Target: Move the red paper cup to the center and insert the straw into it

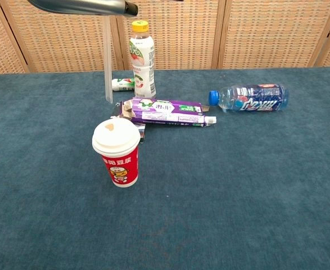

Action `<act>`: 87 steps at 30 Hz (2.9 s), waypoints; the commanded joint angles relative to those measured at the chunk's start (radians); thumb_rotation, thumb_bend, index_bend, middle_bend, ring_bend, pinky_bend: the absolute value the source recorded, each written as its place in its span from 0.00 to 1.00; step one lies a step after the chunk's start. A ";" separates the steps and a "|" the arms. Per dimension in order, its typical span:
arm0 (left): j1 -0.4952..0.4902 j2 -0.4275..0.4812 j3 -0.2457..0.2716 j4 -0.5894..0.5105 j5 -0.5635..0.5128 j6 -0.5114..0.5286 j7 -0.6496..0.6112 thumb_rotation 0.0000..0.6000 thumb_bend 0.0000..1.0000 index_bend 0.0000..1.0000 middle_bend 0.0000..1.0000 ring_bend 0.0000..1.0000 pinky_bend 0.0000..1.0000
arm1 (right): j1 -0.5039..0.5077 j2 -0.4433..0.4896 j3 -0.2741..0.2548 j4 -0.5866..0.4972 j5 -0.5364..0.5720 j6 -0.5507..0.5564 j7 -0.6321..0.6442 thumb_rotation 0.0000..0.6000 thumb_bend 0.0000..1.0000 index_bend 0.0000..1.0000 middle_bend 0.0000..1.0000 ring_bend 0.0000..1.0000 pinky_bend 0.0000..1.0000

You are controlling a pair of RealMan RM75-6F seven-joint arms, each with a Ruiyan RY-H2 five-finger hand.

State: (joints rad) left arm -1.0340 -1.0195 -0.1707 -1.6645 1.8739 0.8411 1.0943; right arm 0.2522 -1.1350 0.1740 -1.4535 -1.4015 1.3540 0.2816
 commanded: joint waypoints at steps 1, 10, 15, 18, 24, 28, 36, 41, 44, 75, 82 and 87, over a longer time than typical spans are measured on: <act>0.004 -0.017 0.001 -0.025 -0.006 -0.025 0.021 1.00 0.39 0.62 0.00 0.00 0.00 | -0.003 0.001 0.001 0.000 0.001 0.003 0.005 1.00 0.00 0.00 0.00 0.00 0.00; 0.020 -0.021 0.004 -0.039 -0.007 -0.035 0.045 1.00 0.39 0.62 0.00 0.00 0.00 | -0.004 0.004 0.002 0.000 -0.002 0.003 0.008 1.00 0.00 0.00 0.00 0.00 0.00; 0.026 -0.034 0.002 -0.030 -0.012 -0.037 0.047 1.00 0.38 0.62 0.00 0.00 0.00 | -0.005 0.005 0.002 -0.003 -0.003 0.005 0.007 1.00 0.00 0.00 0.00 0.00 0.00; 0.028 -0.040 0.004 -0.023 -0.011 -0.037 0.045 1.00 0.38 0.62 0.00 0.00 0.00 | -0.006 0.006 0.003 -0.004 -0.001 0.005 0.007 1.00 0.00 0.00 0.00 0.00 0.00; 0.038 -0.048 0.008 -0.010 -0.011 -0.030 0.038 1.00 0.39 0.62 0.00 0.00 0.00 | -0.007 0.006 0.005 -0.002 0.001 0.005 0.009 1.00 0.00 0.00 0.00 0.00 0.00; 0.042 -0.055 0.010 -0.003 -0.013 -0.028 0.037 1.00 0.39 0.62 0.00 0.00 0.00 | -0.008 0.006 0.005 -0.003 0.000 0.007 0.009 1.00 0.00 0.00 0.00 0.00 0.00; 0.039 -0.078 0.013 0.010 -0.007 -0.036 0.040 1.00 0.39 0.62 0.00 0.00 0.00 | -0.010 0.009 0.007 -0.002 0.003 0.008 0.015 1.00 0.00 0.00 0.00 0.00 0.00; 0.033 -0.085 0.010 0.012 -0.009 -0.046 0.042 1.00 0.39 0.62 0.00 0.00 0.00 | -0.010 0.009 0.008 -0.001 0.004 0.006 0.017 1.00 0.00 0.00 0.00 0.00 0.00; 0.030 -0.087 0.007 0.012 -0.007 -0.049 0.045 1.00 0.39 0.62 0.00 0.00 0.00 | -0.010 0.009 0.008 0.001 0.005 0.005 0.019 1.00 0.00 0.00 0.00 0.00 0.00; 0.107 -0.182 0.032 0.030 -0.003 -0.016 0.228 1.00 0.39 0.62 0.00 0.00 0.00 | -0.013 0.013 0.010 0.002 -0.003 0.011 0.031 1.00 0.00 0.00 0.00 0.00 0.00; 0.123 -0.222 0.035 0.039 -0.020 -0.026 0.270 1.00 0.39 0.62 0.00 0.00 0.00 | -0.015 0.015 0.011 0.002 -0.003 0.015 0.034 1.00 0.00 0.00 0.00 0.00 0.00; 0.128 -0.245 0.041 0.046 -0.028 -0.037 0.290 1.00 0.39 0.62 0.00 0.00 0.00 | -0.015 0.017 0.012 0.003 -0.002 0.014 0.041 1.00 0.00 0.00 0.00 0.00 0.00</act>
State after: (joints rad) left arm -0.9072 -1.2618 -0.1314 -1.6202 1.8484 0.8070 1.3823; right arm 0.2373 -1.1185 0.1861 -1.4508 -1.4035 1.3679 0.3220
